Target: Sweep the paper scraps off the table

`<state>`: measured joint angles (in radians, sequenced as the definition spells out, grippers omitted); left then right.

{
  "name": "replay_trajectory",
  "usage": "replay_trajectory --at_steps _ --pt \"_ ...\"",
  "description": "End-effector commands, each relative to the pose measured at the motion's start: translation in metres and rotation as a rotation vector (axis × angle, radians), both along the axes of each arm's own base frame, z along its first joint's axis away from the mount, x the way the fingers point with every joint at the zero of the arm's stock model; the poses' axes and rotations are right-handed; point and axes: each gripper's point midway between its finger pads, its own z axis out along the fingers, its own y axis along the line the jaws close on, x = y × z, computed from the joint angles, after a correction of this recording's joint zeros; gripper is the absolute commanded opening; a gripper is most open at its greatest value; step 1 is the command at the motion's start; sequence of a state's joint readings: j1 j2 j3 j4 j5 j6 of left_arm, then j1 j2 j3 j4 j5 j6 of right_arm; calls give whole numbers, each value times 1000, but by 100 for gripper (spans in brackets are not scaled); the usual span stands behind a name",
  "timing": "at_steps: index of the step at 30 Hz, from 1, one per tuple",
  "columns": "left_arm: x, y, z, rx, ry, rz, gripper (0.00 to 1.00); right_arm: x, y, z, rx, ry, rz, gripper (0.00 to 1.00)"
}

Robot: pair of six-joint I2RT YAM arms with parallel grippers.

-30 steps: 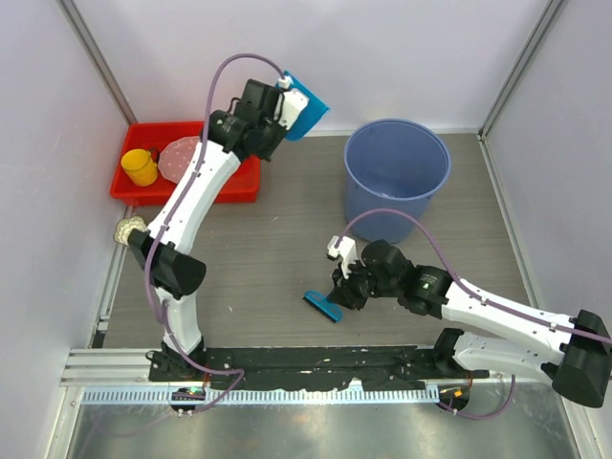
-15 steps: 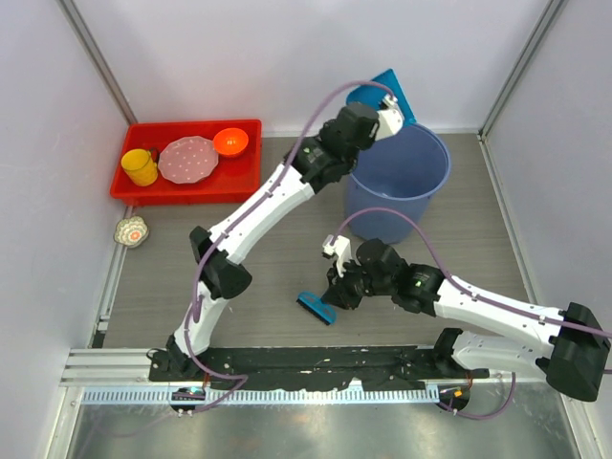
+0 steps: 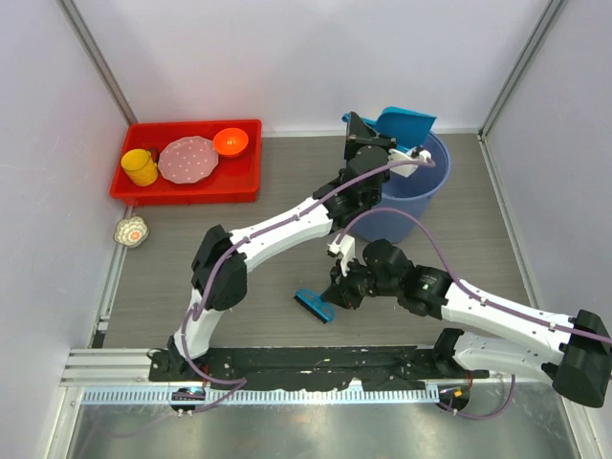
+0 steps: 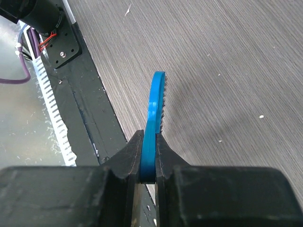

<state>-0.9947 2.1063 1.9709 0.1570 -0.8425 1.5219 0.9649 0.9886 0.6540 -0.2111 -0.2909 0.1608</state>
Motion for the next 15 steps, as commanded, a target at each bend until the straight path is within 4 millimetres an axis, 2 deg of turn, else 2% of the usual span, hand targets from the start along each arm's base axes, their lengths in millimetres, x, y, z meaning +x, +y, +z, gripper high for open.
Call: replay_trajectory --at_steps 1,4,6,7,8,9,10,11,12,13,14,15 --pt "-27 40 103 -112 -270 67 0 1 6 14 61 -22 0 1" --pt "-30 48 113 -143 -267 91 0 2 5 17 68 -30 -7 1" --pt "-31 59 119 -239 -236 105 0 5 4 19 65 -36 -23 1" --pt "-31 63 116 -226 -175 103 0 4 3 20 67 -38 -28 1" --pt "-29 71 113 -330 -133 102 0 6 2 22 69 -42 -34 1" --pt "-28 77 104 -310 -55 105 0 6 2 23 67 -42 -37 1" --pt "-32 90 108 -344 -21 109 0 7 0 23 68 -45 -49 1" --pt "-28 103 104 -367 15 128 0 8 0 25 70 -49 -55 1" --pt "-30 113 86 -403 97 147 0 9 -1 25 70 -52 -59 1" --pt "-35 126 89 -434 128 135 0 9 -1 25 70 -52 -61 1" --pt "-31 141 80 -457 168 158 0 9 -1 26 73 -53 -61 1" --pt "-37 153 55 -466 260 189 0 9 0 27 74 -56 -59 1"
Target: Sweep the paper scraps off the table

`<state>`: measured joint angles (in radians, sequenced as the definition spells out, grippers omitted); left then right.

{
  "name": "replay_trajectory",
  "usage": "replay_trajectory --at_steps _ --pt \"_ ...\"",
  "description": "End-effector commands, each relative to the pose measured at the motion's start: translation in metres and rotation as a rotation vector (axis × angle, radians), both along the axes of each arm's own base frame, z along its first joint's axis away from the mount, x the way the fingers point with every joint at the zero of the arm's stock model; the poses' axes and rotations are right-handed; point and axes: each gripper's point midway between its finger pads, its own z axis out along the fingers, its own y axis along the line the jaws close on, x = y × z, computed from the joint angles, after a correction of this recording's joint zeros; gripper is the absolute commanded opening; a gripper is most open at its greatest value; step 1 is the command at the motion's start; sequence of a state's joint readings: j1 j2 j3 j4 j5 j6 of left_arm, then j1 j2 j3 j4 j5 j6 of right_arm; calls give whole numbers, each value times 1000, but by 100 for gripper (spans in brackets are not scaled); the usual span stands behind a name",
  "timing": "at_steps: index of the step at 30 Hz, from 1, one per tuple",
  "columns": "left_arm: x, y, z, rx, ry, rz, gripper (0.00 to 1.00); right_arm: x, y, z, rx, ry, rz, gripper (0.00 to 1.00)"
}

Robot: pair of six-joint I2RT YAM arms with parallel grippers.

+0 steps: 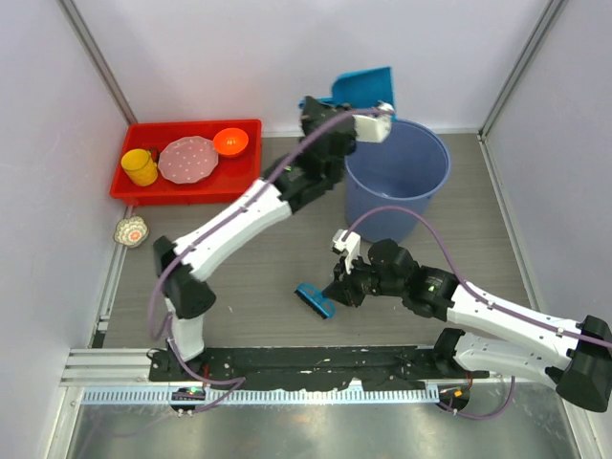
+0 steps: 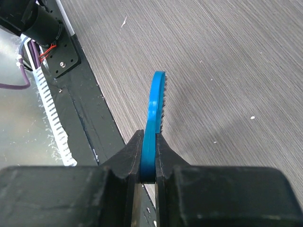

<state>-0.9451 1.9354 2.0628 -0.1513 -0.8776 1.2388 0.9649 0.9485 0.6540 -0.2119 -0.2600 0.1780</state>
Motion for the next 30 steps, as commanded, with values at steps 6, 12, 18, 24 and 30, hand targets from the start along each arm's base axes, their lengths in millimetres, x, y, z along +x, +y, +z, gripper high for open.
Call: replay_trajectory --at_steps 6,12,18,24,30 --pt "-59 150 -112 -349 664 125 0 11 7 20 30 -51 -21 1" --pt "-112 201 -234 -397 1053 231 0 21 5 26 -6 -80 -47 1" --pt "-171 215 -323 -335 1375 282 0 31 -5 30 -60 -121 -97 1" --pt "-184 202 -378 -324 1567 322 0 35 -11 38 -53 -152 -130 1" --pt "-165 195 -409 -299 1616 389 12 38 -18 38 -68 -161 -162 1"
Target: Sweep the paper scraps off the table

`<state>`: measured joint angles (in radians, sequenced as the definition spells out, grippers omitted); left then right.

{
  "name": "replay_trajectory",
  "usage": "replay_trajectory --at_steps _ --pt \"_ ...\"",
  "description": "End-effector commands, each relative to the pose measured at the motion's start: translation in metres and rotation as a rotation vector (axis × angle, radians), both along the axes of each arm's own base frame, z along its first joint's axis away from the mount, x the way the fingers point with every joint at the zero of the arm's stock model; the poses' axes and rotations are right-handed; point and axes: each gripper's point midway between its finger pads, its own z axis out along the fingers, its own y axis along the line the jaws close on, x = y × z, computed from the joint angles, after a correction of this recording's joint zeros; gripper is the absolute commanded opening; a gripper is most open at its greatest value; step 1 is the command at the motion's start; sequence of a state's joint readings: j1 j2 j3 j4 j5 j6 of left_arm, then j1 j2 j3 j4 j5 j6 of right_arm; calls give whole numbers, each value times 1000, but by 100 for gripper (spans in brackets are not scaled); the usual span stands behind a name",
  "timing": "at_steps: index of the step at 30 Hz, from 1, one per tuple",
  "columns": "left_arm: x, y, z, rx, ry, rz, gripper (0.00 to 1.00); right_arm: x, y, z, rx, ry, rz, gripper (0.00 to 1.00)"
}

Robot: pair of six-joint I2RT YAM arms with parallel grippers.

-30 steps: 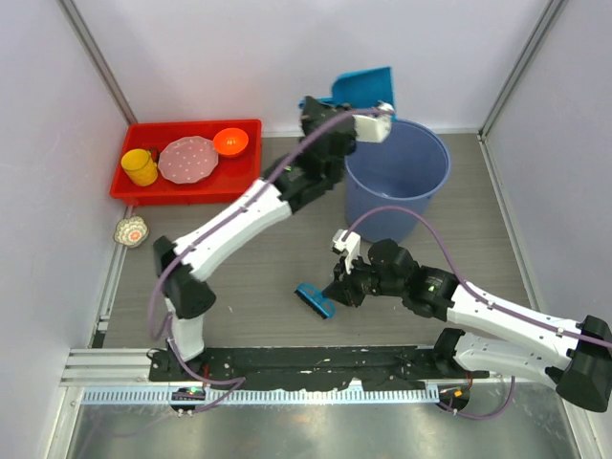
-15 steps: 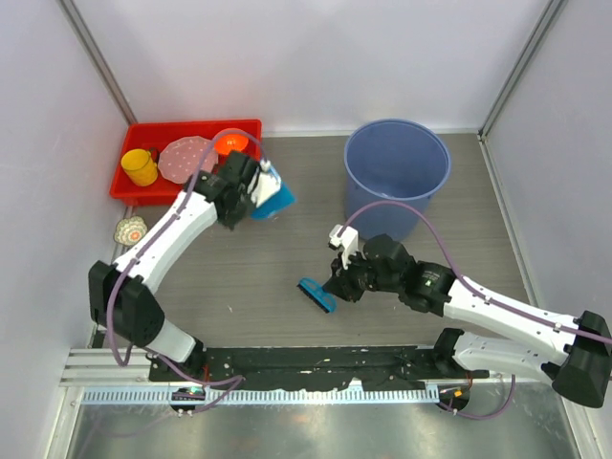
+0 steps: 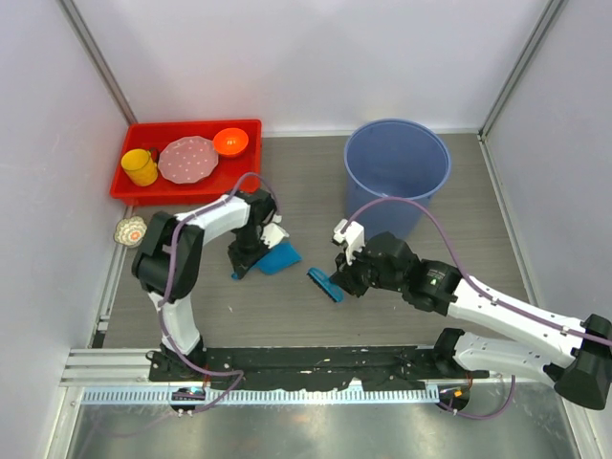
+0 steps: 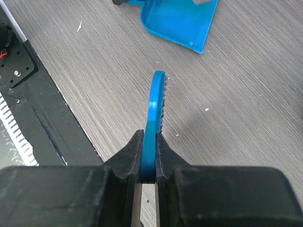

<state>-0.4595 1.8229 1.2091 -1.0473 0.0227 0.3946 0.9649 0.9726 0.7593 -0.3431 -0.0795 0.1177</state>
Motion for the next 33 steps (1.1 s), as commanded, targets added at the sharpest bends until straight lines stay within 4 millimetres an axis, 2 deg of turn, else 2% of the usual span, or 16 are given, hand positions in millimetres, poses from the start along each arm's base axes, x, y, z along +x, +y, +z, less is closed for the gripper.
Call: replay_trajectory --at_steps 1,5,9,12,13,16,17,20,23,24,26,27,30,31,32,33 --pt "23 -18 -7 -40 -23 35 14 9 -2 27 42 -70 -34 1" --pt "30 -19 -4 -44 -40 30 27 10 -4 29 44 -82 -43 1" --pt "29 -26 15 -109 -75 13 48 15 -3 30 37 -95 -54 1" --pt "28 -32 40 -173 -116 6 53 37 -5 28 -13 -144 -136 1" --pt "29 -35 48 -196 -131 4 55 44 -1 18 -63 -150 -132 1" --pt "30 -39 83 -302 -187 31 57 67 17 30 -95 -207 -149 1" --pt "32 -38 91 -325 -203 51 57 80 32 33 -126 -232 -153 1" --pt "47 -21 118 -402 -296 194 57 115 56 44 -224 -371 -214 1" --pt "67 16 129 -419 -403 374 58 130 89 58 -250 -473 -212 1" --pt "72 37 128 -412 -424 463 59 133 102 36 -298 -460 -189 1" --pt "72 54 122 -421 -424 519 59 132 124 35 -301 -468 -171 1" --pt "72 72 119 -412 -423 572 59 132 134 11 -357 -460 -150 1" --pt "67 94 104 -395 -383 625 59 124 152 0 -451 -523 -150 1" --pt "66 99 100 -392 -378 634 59 121 157 -24 -522 -527 -132 1" --pt "66 102 97 -389 -371 646 59 120 162 -18 -546 -562 -158 1" --pt "66 108 95 -387 -373 666 59 118 163 -38 -620 -566 -146 1"
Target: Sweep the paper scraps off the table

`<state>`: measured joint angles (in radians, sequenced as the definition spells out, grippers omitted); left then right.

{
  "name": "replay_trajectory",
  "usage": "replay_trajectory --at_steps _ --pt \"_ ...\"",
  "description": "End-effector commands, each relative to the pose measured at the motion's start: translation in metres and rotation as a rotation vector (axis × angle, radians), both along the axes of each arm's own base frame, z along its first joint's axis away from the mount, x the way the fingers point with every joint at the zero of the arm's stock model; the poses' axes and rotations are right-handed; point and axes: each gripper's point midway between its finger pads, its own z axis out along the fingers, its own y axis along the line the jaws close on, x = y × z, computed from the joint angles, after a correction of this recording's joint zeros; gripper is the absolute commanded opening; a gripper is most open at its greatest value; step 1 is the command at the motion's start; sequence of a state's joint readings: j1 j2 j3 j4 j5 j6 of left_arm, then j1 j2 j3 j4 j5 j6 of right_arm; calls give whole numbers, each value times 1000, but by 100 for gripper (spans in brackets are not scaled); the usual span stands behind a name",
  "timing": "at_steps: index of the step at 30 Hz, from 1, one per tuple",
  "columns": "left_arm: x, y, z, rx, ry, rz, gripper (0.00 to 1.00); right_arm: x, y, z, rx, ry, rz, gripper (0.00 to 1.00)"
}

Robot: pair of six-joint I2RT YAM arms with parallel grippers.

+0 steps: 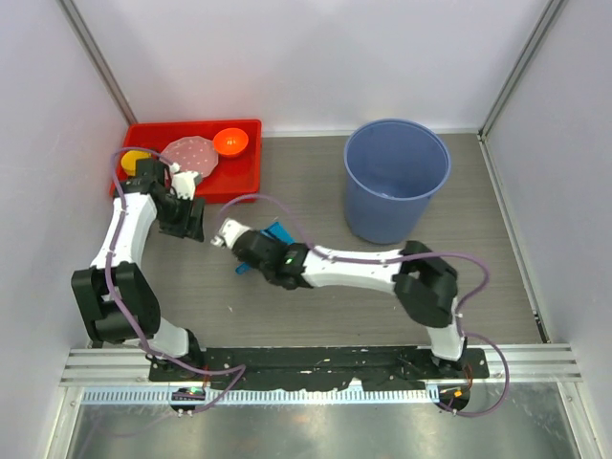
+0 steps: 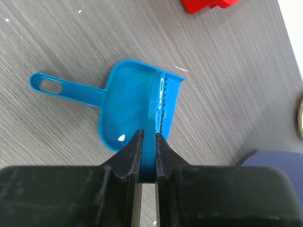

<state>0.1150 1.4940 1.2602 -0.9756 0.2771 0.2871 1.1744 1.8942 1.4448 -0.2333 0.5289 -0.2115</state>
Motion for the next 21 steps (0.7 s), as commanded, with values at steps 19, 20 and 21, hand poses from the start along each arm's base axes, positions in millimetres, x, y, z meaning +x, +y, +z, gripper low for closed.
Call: replay_trajectory --at_steps 19,20,21 --pt "3 9 -18 -42 2 29 60 -43 47 2 -73 63 90 77" --pt "3 9 -18 -45 2 28 60 -52 49 17 -26 91 121 77" --pt "4 10 -17 -43 -5 27 60 -60 47 19 -14 127 158 77"
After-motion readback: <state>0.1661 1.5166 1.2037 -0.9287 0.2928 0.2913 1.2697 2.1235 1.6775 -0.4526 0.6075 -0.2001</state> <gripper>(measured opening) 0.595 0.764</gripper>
